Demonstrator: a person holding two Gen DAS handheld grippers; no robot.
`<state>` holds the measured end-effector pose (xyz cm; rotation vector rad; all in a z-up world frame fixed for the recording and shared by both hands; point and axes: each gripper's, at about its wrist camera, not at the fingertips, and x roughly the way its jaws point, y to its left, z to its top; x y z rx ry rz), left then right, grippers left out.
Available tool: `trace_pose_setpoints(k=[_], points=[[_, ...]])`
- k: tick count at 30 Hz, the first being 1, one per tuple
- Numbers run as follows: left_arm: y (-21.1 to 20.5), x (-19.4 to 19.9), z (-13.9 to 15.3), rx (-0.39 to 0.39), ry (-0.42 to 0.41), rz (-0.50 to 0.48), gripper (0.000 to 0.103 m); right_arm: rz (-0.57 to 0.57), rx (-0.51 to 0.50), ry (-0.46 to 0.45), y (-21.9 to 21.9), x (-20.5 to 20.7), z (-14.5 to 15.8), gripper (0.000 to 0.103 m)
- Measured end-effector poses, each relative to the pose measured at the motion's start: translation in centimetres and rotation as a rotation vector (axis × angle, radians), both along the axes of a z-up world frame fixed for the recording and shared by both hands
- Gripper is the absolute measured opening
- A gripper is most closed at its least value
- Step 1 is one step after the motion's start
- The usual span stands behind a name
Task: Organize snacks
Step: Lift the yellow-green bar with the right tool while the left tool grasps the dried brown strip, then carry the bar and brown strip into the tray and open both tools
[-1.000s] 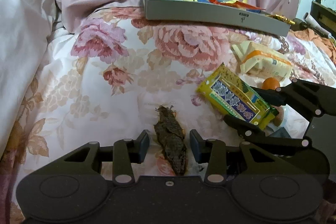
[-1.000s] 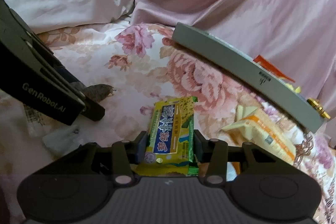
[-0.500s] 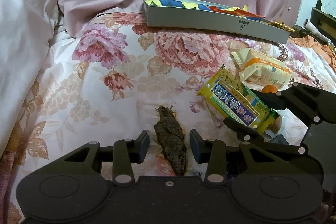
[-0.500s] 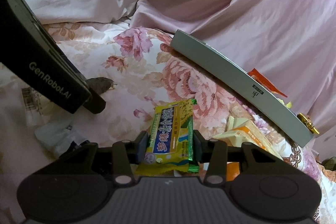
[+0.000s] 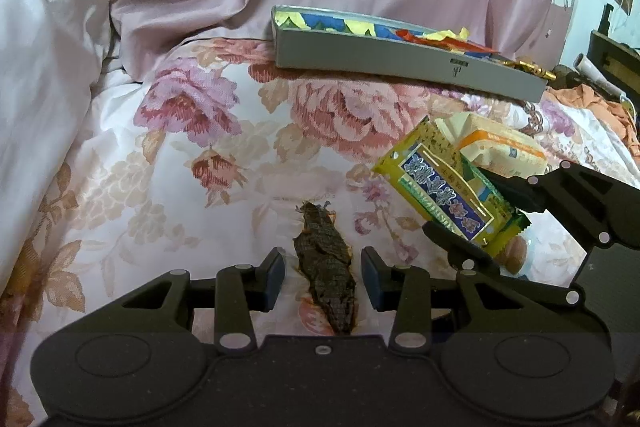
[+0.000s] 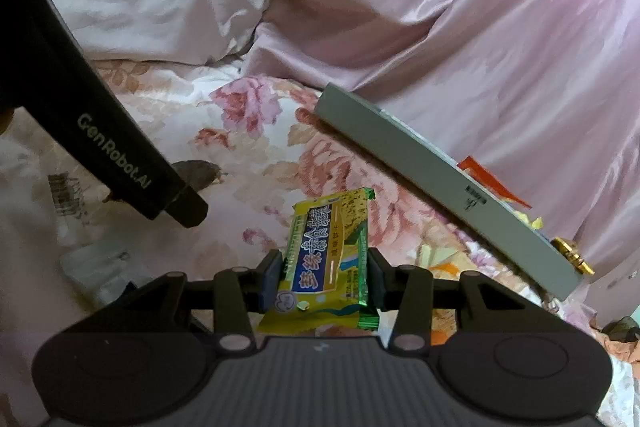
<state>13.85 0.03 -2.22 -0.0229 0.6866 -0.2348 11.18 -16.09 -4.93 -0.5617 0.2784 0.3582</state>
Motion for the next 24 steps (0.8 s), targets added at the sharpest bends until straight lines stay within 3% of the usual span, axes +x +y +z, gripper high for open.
trace_pose_setpoints(k=[12,24], points=[[-0.7,3.1,4.3,-0.062,-0.116,0.039,0.043,-0.044,0.033,-0.110,-1.4,1.2,2.2,0.049],[-3.5,14.6,10.6,-0.175,-0.251,0.065,0.044,-0.093,0.163,-0.191,-3.9,8.0,7.9,0.049]])
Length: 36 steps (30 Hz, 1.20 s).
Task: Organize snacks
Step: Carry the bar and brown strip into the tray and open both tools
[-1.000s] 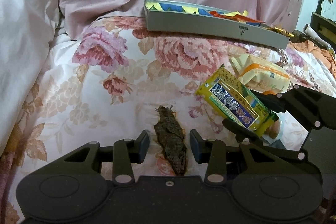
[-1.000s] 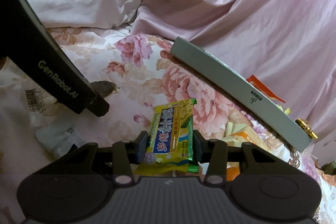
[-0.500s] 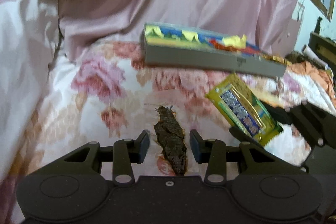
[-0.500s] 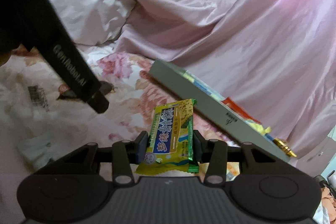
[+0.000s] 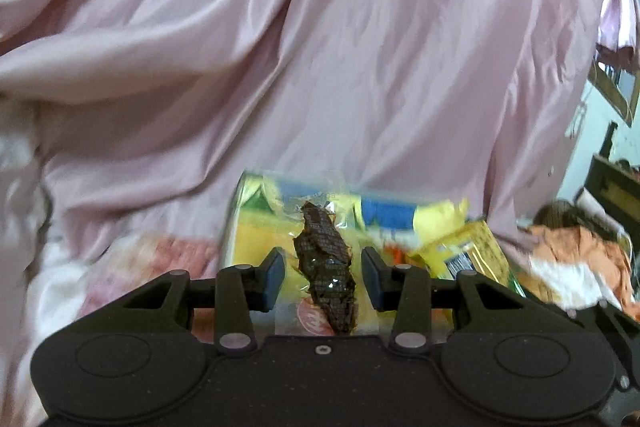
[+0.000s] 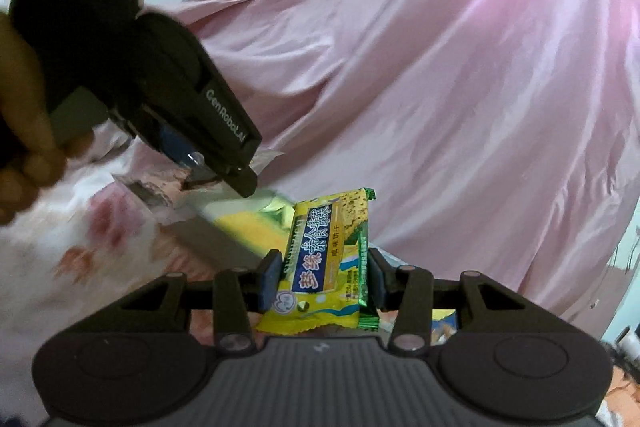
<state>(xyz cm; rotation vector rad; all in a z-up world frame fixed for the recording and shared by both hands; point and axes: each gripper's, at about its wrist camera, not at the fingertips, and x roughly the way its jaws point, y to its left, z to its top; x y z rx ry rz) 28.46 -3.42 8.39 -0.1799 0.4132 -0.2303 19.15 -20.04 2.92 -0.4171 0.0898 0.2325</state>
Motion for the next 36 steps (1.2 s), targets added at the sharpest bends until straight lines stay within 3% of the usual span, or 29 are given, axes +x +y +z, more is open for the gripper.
trace_pose_setpoints(k=[5,6,7,8,10,15,18,20,25,32,36], points=[[-1.0,4.9,-0.2,-0.020,0.016,0.016,0.044,-0.039,0.085,0.031,-1.9,4.1,0.7,0.049],[-1.2,5.7,-0.4,-0.023,0.025,0.017,0.044,-0.046,0.099,0.038,-2.1,4.8,0.8,0.046],[-1.5,6.4,-0.8,-0.024,0.034,0.018,0.044,-0.056,0.117,0.047,-2.5,5.5,0.8,0.033],[-1.7,7.2,-1.2,-0.027,0.045,0.018,0.044,-0.067,0.134,0.059,-2.8,6.1,0.9,0.030],[-2.0,8.2,-2.0,-0.036,0.073,0.023,0.044,-0.080,0.182,0.087,-3.5,7.4,1.1,0.030],[-2.8,9.8,-4.1,-0.024,0.148,0.025,0.044,-0.106,0.180,0.147,-4.0,9.3,-0.1,0.031],[-2.9,10.2,-4.7,-0.027,0.176,0.025,0.046,-0.113,0.201,0.151,-4.2,9.3,-0.5,0.035],[-2.8,10.2,-4.9,-0.031,0.194,0.030,0.061,-0.117,0.211,0.152,-4.5,9.0,-0.7,0.049],[-2.5,9.1,-4.6,-0.046,0.187,0.041,0.076,-0.130,0.246,0.146,-5.4,8.0,-0.3,0.065],[-2.1,5.5,-2.6,-0.066,0.113,0.061,0.099,-0.144,0.278,0.096,-6.6,5.1,1.1,0.086],[-1.9,2.8,-1.2,-0.080,0.062,0.067,0.102,-0.147,0.302,0.065,-7.4,2.9,2.6,0.094]])
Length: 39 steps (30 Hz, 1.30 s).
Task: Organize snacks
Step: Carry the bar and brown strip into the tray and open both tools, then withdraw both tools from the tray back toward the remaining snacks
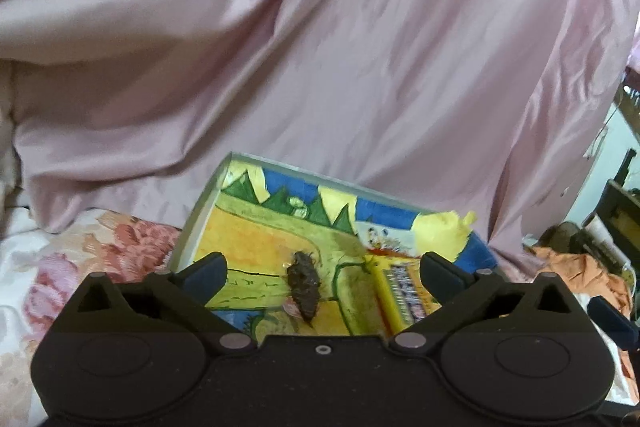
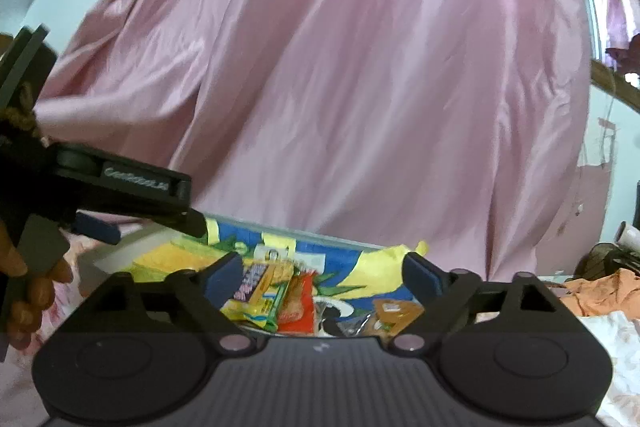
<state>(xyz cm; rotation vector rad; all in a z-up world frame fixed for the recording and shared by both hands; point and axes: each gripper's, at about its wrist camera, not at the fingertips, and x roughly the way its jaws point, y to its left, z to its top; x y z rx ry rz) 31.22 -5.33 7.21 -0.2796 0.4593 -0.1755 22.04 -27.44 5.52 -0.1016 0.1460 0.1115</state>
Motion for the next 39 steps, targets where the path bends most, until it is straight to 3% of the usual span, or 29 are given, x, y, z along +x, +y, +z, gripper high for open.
trace_pose_setpoints(k=[5,19,32,39], points=[[0.3,-3.8,1.5,0.002,-0.045,0.014,0.102,0.001,0.027,-0.052,-1.0,-3.3,1.9,0.103],[1.0,-13.9,3.0,0.033,-0.110,0.012,0.102,-0.013,0.074,-0.103,-2.0,-11.9,3.9,0.103],[3.3,-21.2,-0.3,0.113,-0.091,-0.121,0.102,-0.019,0.043,0.012,-2.6,-17.9,1.2,0.103],[4.2,-23.2,-2.3,0.154,-0.029,-0.181,0.102,-0.002,0.017,0.104,-2.2,-19.6,0.1,0.103]])
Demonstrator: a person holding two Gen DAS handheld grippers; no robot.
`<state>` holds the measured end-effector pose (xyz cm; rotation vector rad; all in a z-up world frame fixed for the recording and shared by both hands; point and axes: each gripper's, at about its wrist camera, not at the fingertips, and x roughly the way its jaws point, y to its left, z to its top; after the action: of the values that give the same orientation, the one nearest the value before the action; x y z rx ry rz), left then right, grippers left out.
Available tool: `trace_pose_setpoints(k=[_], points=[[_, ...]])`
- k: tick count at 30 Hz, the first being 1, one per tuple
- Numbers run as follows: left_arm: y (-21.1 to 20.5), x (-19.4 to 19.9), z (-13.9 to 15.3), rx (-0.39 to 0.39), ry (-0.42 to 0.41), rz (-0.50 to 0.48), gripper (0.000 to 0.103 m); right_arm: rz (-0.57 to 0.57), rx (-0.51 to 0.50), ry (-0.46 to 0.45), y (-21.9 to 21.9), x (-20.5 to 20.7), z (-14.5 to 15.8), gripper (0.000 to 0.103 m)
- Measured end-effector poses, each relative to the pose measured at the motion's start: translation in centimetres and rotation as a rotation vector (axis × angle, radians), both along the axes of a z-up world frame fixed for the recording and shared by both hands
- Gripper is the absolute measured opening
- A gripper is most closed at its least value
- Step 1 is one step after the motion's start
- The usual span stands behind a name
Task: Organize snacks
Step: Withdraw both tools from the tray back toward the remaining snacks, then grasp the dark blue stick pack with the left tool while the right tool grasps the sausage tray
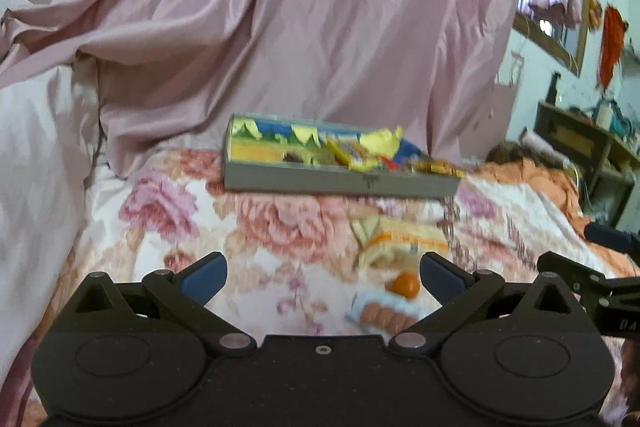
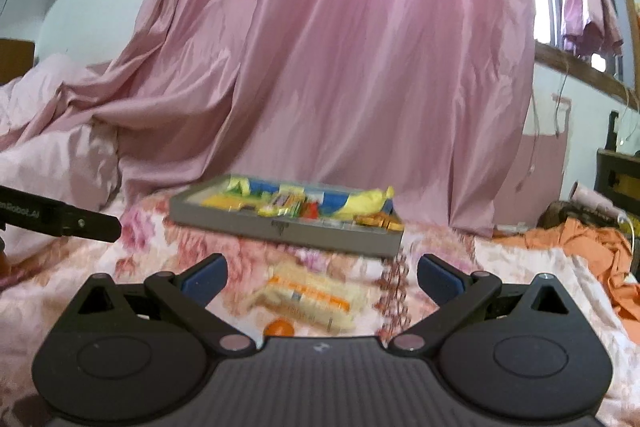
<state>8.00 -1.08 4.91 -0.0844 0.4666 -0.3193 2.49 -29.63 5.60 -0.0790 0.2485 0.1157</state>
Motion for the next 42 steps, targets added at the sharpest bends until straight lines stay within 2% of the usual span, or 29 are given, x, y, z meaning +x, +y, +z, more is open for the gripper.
trace_pose_setpoints(k=[5,10,17,22,27,33,37,39,42], points=[[0.0,-0.4,-1.6,0.064,0.055,-0.055,0.102,0.033,0.023,0.126,0.1,-0.2,-1.3,0.103],[-0.4,0.4,-3.4,0.160,0.110,-0.139,0.102,0.076,0.087,0.275,0.0,1.0,-2.9,0.103],[-1.4,2.7,-5.0,0.219,0.190,-0.269,0.102,0.074,0.105,0.395,0.0,2.3,-5.0,0.103],[-2.4,4.5,-6.3,0.259,0.276,-0.414,0.102,0.082,0.124,0.487,0.0,3.1,-6.5,0.103],[-3.7,5.9,-7.0,0.301,0.300,-0.491,0.102,0.077,0.129,0.535,0.0,4.0,-7.7,0.103],[-6.0,7.0,-7.9,0.413,0.315,-0.612,0.102,0.062,0.128,0.542,-0.1,5.0,-8.4,0.103],[-7.3,7.6,-8.5,0.450,0.340,-0.669,0.102,0.056,0.137,0.541,-0.3,5.6,-8.6,0.103],[-7.6,7.9,-8.7,0.445,0.349,-0.687,0.101,0.056,0.141,0.540,-0.3,5.9,-8.7,0.103],[-7.7,8.8,-8.8,0.399,0.398,-0.721,0.091,0.053,0.146,0.539,-0.5,6.2,-8.8,0.103]])
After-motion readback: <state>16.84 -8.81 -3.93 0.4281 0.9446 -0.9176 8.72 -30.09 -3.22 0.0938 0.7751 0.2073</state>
